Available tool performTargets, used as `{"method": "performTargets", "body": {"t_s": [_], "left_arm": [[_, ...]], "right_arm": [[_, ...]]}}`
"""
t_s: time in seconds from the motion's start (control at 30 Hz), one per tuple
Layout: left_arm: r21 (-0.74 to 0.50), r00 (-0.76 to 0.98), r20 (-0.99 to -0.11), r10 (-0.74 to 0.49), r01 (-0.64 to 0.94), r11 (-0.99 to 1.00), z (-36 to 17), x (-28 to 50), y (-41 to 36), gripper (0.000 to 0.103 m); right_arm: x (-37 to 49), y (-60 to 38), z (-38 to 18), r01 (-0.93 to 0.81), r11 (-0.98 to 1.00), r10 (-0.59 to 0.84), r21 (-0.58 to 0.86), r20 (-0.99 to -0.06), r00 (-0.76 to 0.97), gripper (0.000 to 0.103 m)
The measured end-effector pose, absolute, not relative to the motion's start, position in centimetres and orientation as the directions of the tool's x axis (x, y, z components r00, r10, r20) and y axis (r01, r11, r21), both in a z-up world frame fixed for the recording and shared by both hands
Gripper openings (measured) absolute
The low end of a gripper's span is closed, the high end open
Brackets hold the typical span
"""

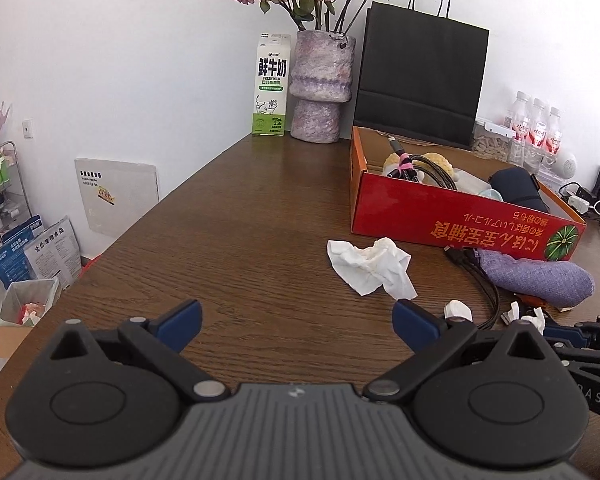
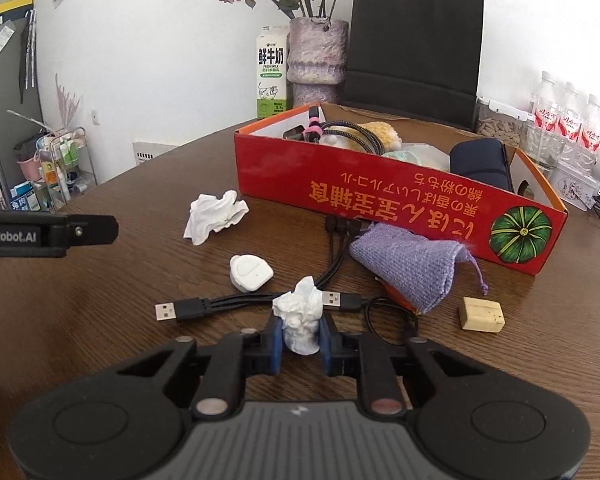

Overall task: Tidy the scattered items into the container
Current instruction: 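Grasp the crumpled white tissue on the table with the right tool, then grasp the other white tissue with the left tool while the right tool holds its tissue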

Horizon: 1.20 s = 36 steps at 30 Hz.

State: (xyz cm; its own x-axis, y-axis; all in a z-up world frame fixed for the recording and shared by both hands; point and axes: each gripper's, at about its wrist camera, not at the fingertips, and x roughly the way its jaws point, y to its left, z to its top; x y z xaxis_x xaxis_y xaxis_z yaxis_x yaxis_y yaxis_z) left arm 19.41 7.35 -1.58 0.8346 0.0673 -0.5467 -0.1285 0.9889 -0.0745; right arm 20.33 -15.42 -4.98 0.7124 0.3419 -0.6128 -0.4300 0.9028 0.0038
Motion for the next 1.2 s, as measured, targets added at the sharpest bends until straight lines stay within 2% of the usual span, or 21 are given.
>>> {"method": "performTargets", "body": {"t_s": [0.23,0.47,0.77,1.2], "left_arm": [[-0.074,0.838,-0.544,0.042,-0.098,0.992,-1.4,20.0,6.2,0.103],[-0.074,0.839,-0.544,0.015,-0.065,0.995,-0.6,21.8,4.9,0.103],[-0.056,0.818,-0.574,0.023,-0.067,0.996,-0.8,24.6,4.1,0.103],[-0.036,0.759,-0.649,0.056,-0.104,0.994,-3.4,30.4,3.9,0.103]], "right_arm": [[19.4,-17.3,-2.1,-0.407,0.913,0.343,-0.002,-0.533,0.774,0.017],[20.3,-20.4,0.7,-0.319,0.948,0.274,-0.023,-0.451,0.849,0.017],[23.1,-24.3,-0.1,-0.221,0.975,0.194,-0.003,-0.463,0.865,0.017],[26.3,-26.0,-3.1,-0.198,0.979,0.199,0.055,-0.495,0.846,0.017]]}}
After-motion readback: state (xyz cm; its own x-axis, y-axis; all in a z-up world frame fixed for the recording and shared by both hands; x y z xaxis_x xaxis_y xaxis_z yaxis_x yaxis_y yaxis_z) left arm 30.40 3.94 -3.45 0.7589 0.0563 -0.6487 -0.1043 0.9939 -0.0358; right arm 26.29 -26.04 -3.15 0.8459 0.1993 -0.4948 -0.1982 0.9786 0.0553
